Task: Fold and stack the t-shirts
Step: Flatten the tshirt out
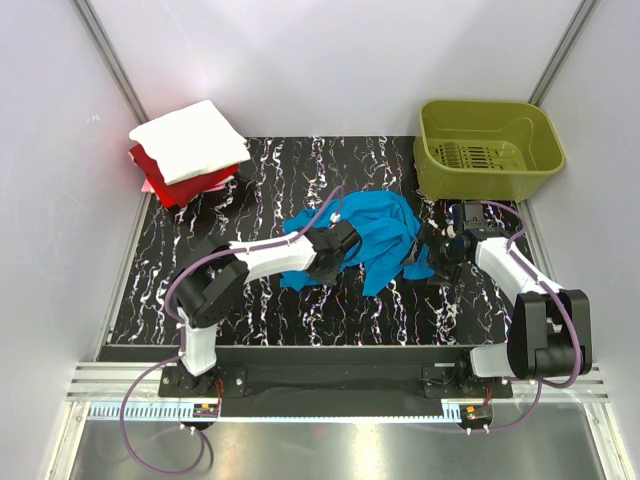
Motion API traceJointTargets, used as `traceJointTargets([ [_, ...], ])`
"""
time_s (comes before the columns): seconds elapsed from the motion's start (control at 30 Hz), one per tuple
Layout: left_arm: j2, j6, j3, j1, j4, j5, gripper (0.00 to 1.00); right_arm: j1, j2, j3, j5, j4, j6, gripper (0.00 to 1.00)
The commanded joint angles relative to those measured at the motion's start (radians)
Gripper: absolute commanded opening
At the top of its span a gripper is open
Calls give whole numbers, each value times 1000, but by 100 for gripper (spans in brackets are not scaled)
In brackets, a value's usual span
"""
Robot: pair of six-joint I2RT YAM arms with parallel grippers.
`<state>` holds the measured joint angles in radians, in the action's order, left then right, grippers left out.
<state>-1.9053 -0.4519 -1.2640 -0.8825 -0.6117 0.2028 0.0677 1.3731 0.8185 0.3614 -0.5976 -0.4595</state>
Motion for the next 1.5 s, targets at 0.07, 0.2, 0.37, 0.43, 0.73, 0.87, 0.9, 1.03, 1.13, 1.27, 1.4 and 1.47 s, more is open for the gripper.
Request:
traceJointTargets([
  [0.07, -45, 18, -44, 4, -31, 23, 0, 9, 3, 1, 24, 21, 13, 100],
  [0.2, 80, 7, -96, 5, -130, 30, 0, 27, -6, -4, -2, 19, 2, 100],
  [0.37, 262, -5, -193, 22, -305, 63, 0, 109, -5, -1, -52, 15, -22, 100],
  [0.43, 291, -5, -209, 39, -333, 55, 0, 130, -3, -4, -61, 27, -37, 98],
  [0.73, 376, -27, -190, 60, -342, 7, 0, 371, 83, 102, -180, 7, -88, 92],
  [0.87, 379, -13, -219, 76, -371, 7, 0, 464, 179, 182, -258, -39, -70, 89],
  [0.9, 376, -11, -221, 79, -375, 6, 0, 477, 199, 214, -268, -45, -68, 89],
  [1.03, 390, -16, -195, 83, -365, -2, 0, 544, 299, 277, -314, -79, -61, 84],
  [1.13, 405, -19, -167, 85, -352, -2, 0, 576, 339, 320, -335, -93, -61, 78],
  [1.27, 417, -21, -143, 96, -344, -8, 0, 615, 386, 363, -392, -123, -59, 70],
  [1.4, 428, -16, -126, 108, -333, -16, 0, 652, 422, 390, -441, -152, -51, 56],
  [1.47, 434, -14, -117, 116, -324, -23, 0, 662, 428, 396, -470, -162, -57, 48],
])
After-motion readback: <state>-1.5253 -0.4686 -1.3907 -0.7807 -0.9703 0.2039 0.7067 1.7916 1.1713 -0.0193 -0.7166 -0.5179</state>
